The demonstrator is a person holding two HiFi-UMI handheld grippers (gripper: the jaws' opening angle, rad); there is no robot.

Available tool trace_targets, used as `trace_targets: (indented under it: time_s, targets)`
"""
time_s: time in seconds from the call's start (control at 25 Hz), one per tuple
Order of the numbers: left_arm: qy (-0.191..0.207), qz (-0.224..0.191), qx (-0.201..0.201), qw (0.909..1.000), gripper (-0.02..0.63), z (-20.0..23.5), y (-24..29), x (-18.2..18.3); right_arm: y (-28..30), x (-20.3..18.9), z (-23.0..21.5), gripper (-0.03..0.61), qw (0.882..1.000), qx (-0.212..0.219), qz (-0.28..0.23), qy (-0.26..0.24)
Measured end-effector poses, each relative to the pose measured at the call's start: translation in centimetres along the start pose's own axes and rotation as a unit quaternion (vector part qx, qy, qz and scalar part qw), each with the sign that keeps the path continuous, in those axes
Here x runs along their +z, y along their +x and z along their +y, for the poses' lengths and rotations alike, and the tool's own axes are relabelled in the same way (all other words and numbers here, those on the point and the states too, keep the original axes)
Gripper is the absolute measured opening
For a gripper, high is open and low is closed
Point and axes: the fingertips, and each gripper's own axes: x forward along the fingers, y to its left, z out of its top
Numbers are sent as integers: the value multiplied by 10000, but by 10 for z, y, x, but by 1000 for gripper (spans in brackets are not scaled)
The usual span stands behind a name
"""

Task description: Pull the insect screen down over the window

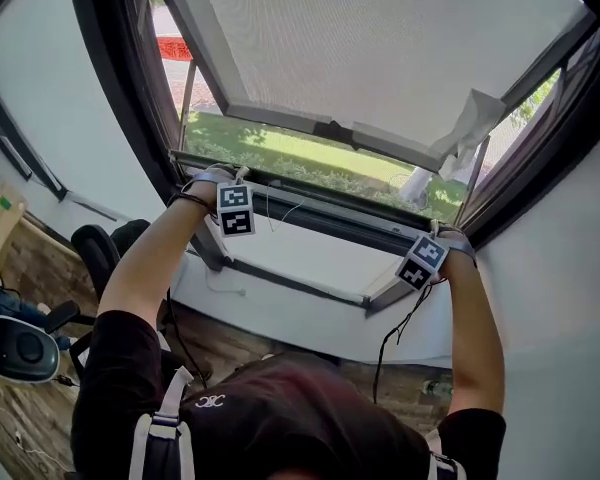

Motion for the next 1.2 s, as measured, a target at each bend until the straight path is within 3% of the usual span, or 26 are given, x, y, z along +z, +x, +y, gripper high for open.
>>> trace_targets:
  time_s: [0.48,1.2]
  targets:
    - [-46,72,-170,9998,104,-32,38,-3,38,2,39,106,9997,221,29,56]
    - [-288,75,226,9993,101,-54,63,-8,62,7,61,100,9999,32,97,124]
